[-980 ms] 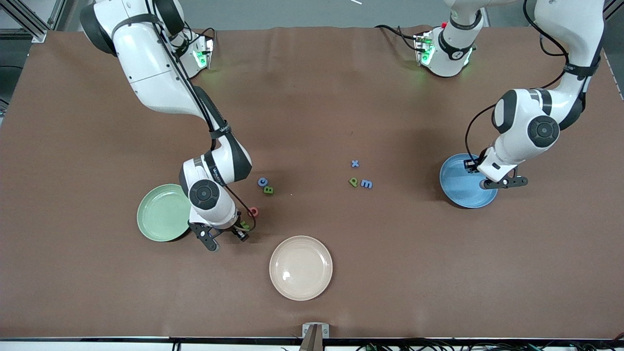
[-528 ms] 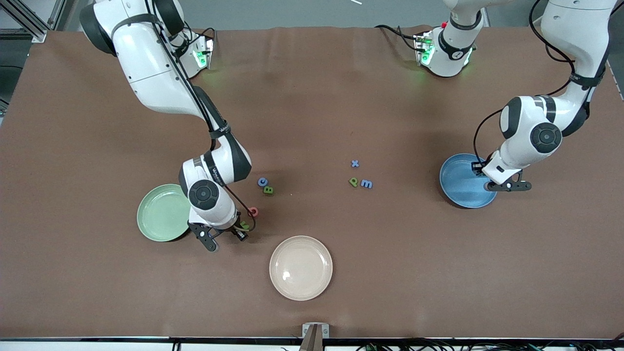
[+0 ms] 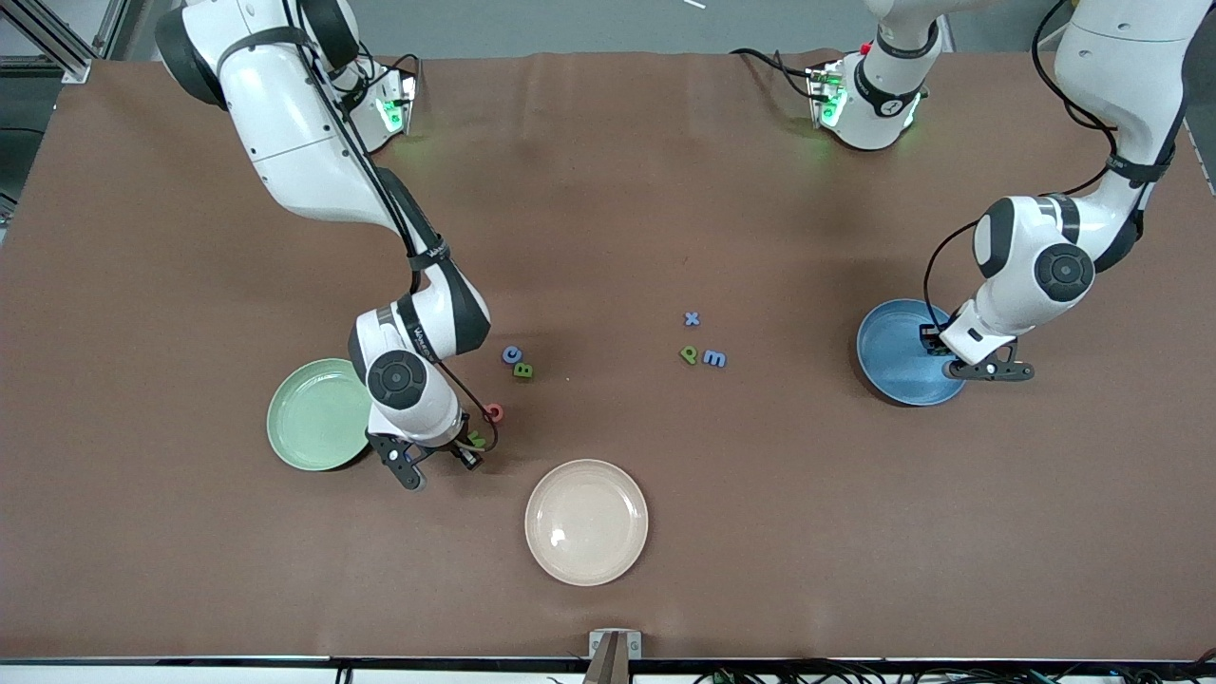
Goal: Sort upper and lower case letters into plates
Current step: 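Release the u into the blue plate while the right gripper lifts N, then drop the N into the green plate while the left gripper grasps e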
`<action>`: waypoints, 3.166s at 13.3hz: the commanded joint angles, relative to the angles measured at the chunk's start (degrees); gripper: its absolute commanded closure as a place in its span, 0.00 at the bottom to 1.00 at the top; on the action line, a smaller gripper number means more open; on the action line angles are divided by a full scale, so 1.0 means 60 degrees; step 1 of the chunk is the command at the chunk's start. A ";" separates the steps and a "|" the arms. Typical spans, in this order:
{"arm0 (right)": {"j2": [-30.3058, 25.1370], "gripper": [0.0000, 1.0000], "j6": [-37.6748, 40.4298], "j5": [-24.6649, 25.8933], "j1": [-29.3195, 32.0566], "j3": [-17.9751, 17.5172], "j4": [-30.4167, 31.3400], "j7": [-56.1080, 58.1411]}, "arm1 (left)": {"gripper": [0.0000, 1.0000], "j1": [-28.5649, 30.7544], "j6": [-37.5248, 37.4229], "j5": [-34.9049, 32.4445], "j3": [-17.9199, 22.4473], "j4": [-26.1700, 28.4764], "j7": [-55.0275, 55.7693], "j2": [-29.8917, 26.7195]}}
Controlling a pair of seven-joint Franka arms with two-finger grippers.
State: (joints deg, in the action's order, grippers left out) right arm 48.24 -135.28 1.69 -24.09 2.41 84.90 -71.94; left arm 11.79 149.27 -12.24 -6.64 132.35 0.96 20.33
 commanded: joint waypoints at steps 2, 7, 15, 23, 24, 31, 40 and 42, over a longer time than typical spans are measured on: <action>0.0177 0.37 -0.0027 -0.0062 -0.0056 -0.0167 -0.0058 -0.0505 | 0.35 0.0100 0.0054 -0.0187 -0.0124 -0.0086 -0.0131 -0.0092; 0.0177 0.40 -0.0041 -0.0077 -0.0130 -0.0182 -0.0058 -0.0549 | 0.01 0.0042 -0.0619 -0.0143 -0.1249 -0.0465 0.0248 -0.0707; 0.0031 0.99 0.0091 -0.0062 0.0045 -0.0182 -0.0058 -0.0389 | 0.01 -0.0644 -0.1485 -0.0085 -0.3127 -0.1828 0.6337 -0.0020; -0.1870 0.99 0.2521 -0.0062 0.1187 -0.0182 0.0539 0.2552 | 0.00 -0.2843 -0.1470 -0.0143 -0.3127 -0.3351 1.6606 0.1634; -0.2323 0.99 0.2464 -0.0047 0.1391 -0.0167 0.1006 0.2991 | 0.00 -0.3004 -0.1485 -0.0143 -0.3112 -0.3483 1.7033 0.1796; -0.3719 0.98 0.0301 -0.0047 0.2769 -0.0167 0.4200 0.5221 | 0.01 -0.3766 -0.1485 -0.0362 -0.2849 -0.4172 1.7784 0.2836; -0.3617 0.96 -0.0876 -0.0062 0.3019 -0.0182 0.5347 0.5442 | 0.21 -0.4514 -0.1485 -0.0582 -0.2175 -0.4202 1.8604 0.2969; -0.3617 0.94 -0.0861 -0.0062 0.3049 -0.0182 0.5406 0.5442 | 0.36 -0.4514 -0.1485 -0.0597 -0.2175 -0.4188 1.8736 0.2969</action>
State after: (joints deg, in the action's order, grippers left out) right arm 28.86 -139.97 1.52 -7.15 2.25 114.56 -40.26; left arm -14.60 141.41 -14.45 -20.16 108.05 111.43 37.77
